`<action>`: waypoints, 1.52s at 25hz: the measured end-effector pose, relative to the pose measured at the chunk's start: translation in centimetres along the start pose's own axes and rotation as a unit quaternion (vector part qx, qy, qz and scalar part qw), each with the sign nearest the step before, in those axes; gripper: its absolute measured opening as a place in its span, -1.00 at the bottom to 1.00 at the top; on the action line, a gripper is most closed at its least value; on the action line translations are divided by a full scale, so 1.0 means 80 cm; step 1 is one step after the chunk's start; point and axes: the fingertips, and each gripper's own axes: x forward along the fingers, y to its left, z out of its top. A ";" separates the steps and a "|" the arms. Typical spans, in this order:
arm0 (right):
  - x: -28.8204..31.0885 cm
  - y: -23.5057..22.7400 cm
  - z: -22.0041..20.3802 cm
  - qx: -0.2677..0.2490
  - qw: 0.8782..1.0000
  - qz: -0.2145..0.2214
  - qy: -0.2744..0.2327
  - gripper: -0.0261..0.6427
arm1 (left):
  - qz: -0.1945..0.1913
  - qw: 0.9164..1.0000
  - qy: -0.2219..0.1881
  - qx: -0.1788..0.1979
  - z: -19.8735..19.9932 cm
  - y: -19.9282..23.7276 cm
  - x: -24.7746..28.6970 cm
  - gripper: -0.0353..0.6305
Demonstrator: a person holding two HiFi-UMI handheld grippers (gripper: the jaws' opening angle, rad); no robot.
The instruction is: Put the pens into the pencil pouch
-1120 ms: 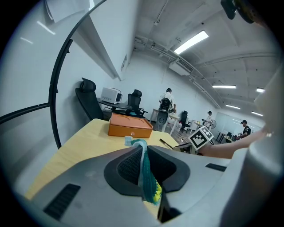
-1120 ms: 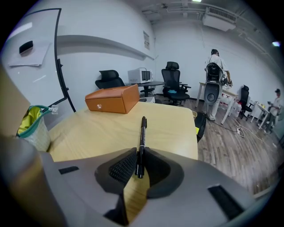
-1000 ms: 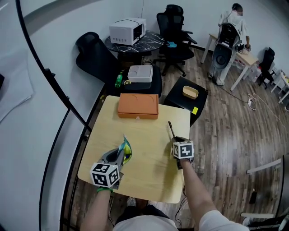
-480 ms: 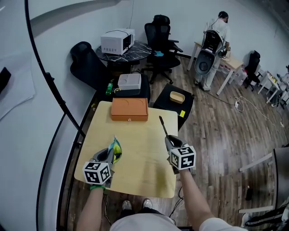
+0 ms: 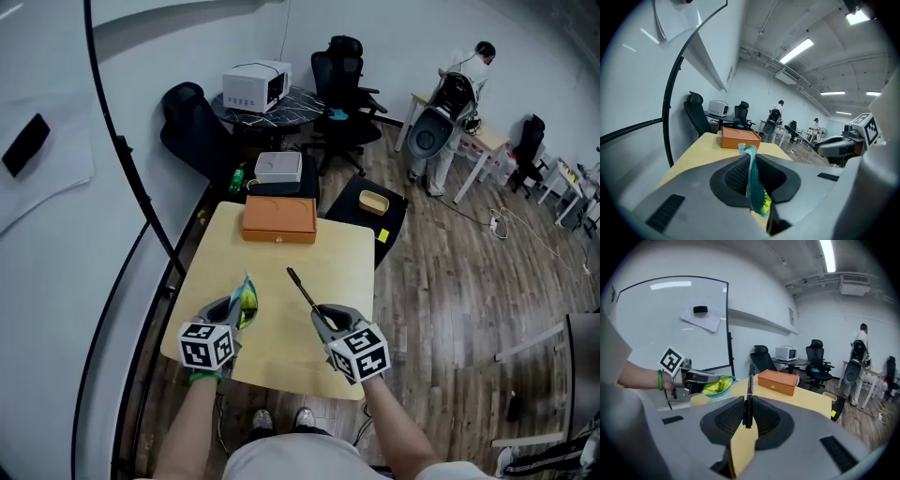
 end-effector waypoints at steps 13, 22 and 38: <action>0.028 0.105 -0.063 -0.104 0.979 0.112 0.138 -0.75 | -0.018 0.998 0.014 0.055 -0.026 -0.029 -0.012 -0.78; 0.051 0.118 -0.091 -0.139 0.952 0.142 0.235 -0.75 | -0.066 0.991 0.054 0.105 -0.064 -0.072 -0.009 -0.78; 0.109 0.160 -0.075 -0.154 0.953 0.191 0.179 -0.74 | -0.098 0.994 0.048 0.032 -0.062 -0.089 -0.035 -0.78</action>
